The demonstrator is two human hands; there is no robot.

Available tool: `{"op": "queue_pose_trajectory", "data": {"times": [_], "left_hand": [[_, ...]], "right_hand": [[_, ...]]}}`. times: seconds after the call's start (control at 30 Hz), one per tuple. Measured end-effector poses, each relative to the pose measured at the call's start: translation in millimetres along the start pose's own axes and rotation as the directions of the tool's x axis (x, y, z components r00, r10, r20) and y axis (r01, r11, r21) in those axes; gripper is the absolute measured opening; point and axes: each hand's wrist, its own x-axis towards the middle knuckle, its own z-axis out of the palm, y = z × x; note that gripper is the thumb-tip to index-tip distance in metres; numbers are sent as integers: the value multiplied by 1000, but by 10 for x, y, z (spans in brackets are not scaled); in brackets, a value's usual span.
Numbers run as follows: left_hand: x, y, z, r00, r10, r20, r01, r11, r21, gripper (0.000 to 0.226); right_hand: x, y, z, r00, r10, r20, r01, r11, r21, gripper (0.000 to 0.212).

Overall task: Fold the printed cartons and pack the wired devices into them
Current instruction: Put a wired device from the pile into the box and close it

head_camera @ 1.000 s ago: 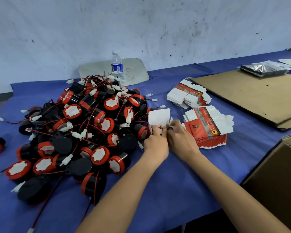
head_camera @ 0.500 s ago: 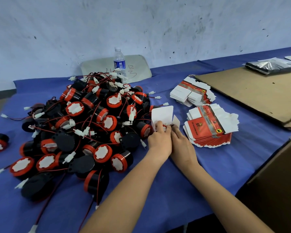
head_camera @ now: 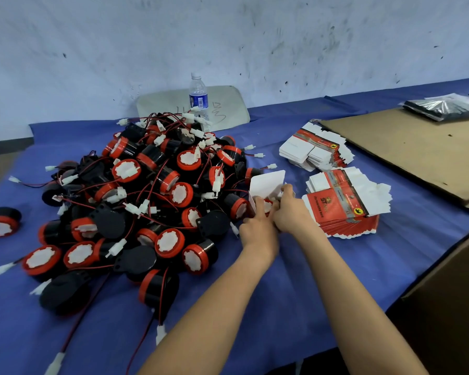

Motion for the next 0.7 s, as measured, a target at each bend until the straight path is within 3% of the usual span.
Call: {"op": "queue_pose_trajectory", "data": {"times": [0.2, 0.27, 0.33, 0.4, 0.43, 0.5, 0.6, 0.7], "left_hand": [[50, 21, -33, 998, -15, 58, 15, 1000, 3, 66], [51, 29, -16, 998, -9, 59, 10, 1000, -9, 71], [59, 26, 3, 998, 4, 57, -4, 1000, -6, 77], [73, 16, 15, 998, 12, 55, -10, 1000, -26, 78], [75, 12, 14, 998, 13, 58, -10, 998, -55, 78], [63, 16, 17, 997, 29, 66, -21, 993, -113, 78], [44, 24, 8, 995, 70, 64, -59, 986, -158, 78], [84, 15, -61, 993, 108, 52, -97, 979, -181, 77]], "right_hand": [[83, -63, -78, 979, 92, 183, -80, 994, -76, 47], [20, -20, -98, 981, 37, 192, -29, 999, -45, 44], [-101, 63, -86, 995, -93, -30, 95, 994, 52, 44], [-213, 125, -91, 906, -79, -415, 168, 969, 183, 36], [-227, 148, -103, 856, -12, -517, 177, 946, 272, 31], [-183, 190, -111, 881, 109, -461, 133, 878, 461, 26], [-149, 245, -35, 970, 62, -234, 90, 806, 585, 20], [-160, 312, 98, 982, 37, -183, 82, 795, 602, 26]]}}
